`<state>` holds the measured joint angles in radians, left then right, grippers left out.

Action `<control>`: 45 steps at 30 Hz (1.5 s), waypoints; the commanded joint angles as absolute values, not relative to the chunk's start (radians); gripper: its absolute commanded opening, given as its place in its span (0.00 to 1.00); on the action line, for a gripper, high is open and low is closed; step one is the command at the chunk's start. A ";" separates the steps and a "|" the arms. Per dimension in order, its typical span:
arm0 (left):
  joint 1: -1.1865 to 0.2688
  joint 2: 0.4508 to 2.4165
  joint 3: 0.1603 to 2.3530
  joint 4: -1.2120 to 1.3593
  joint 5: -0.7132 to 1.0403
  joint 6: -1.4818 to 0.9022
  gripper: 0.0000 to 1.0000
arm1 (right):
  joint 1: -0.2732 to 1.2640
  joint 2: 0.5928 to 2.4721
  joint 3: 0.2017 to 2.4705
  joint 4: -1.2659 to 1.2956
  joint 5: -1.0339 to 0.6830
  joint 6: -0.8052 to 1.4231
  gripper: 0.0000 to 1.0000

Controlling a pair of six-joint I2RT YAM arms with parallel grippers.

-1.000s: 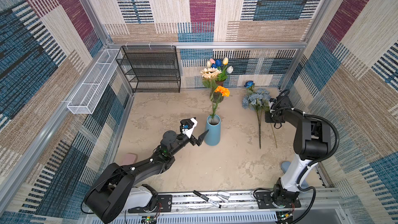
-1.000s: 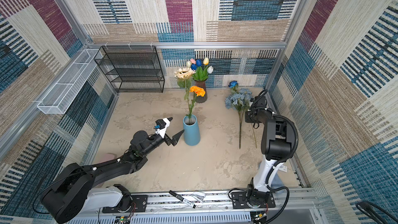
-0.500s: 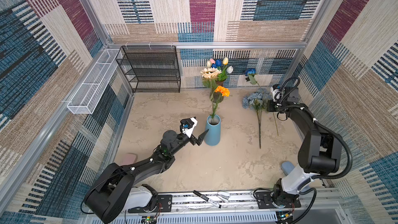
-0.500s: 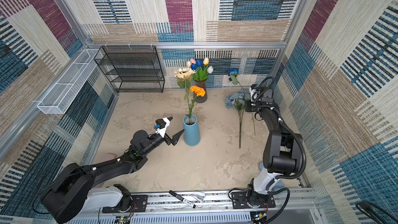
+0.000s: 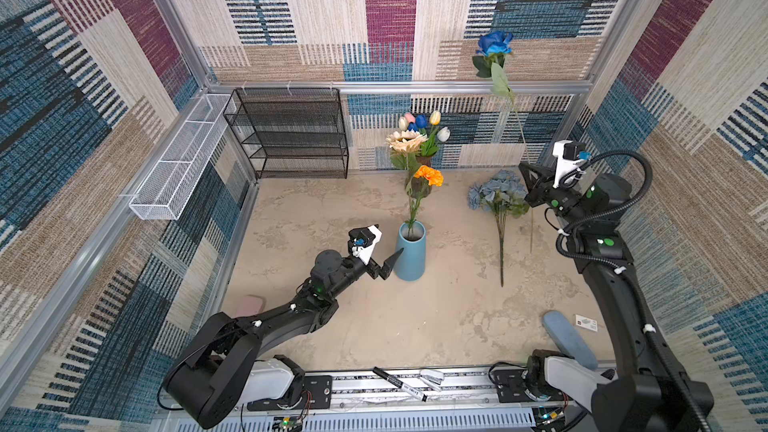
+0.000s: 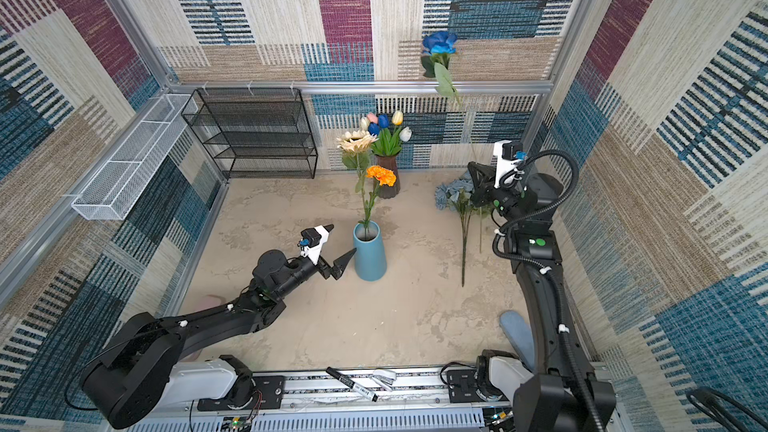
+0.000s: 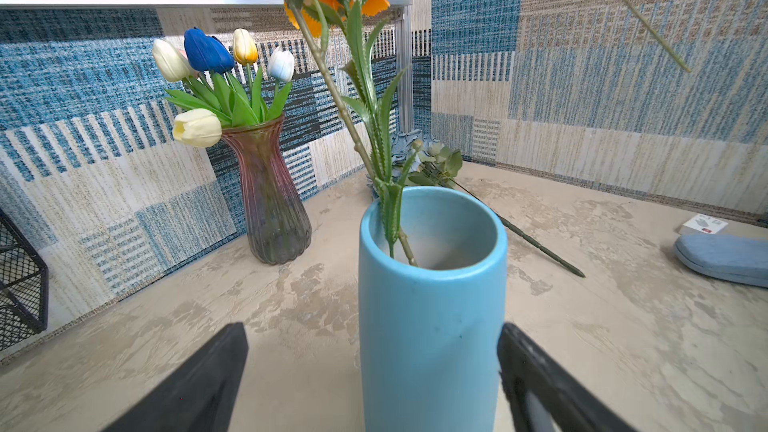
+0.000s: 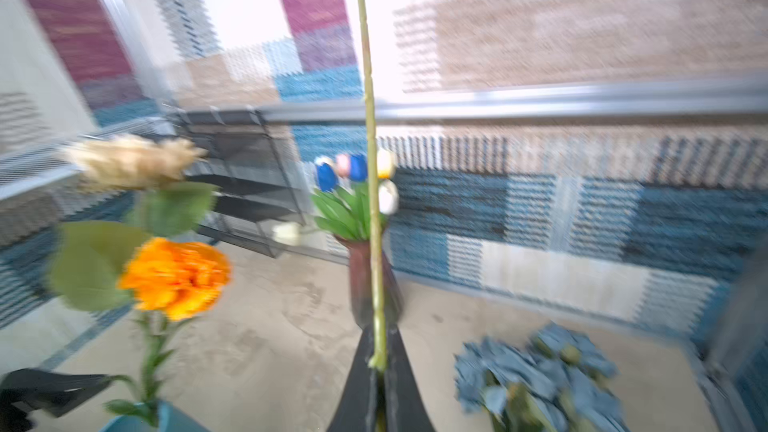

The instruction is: Arrange the flowers into the vase

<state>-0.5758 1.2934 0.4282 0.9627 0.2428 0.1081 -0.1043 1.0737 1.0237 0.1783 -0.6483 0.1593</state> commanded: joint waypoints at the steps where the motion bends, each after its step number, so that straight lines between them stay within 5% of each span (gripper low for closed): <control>1: -0.575 1.289 0.436 1.016 0.260 0.126 0.97 | -0.019 1.043 0.966 0.640 -0.779 0.345 0.00; 16: -0.575 1.228 0.433 0.970 0.259 0.125 0.96 | 0.407 1.405 0.914 1.527 -0.523 0.525 0.00; 31: -0.575 1.140 0.431 0.888 0.215 0.169 0.95 | 0.523 1.678 0.974 1.654 -0.461 0.433 0.00; 45: -0.575 1.172 0.456 0.896 0.216 0.184 0.95 | 0.541 1.687 0.796 1.647 -0.555 0.347 0.01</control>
<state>-0.5758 1.1652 0.4446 0.8722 0.2157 0.1520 0.5377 1.6974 0.8177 1.4528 -0.5262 0.3618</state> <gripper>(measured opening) 0.948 0.065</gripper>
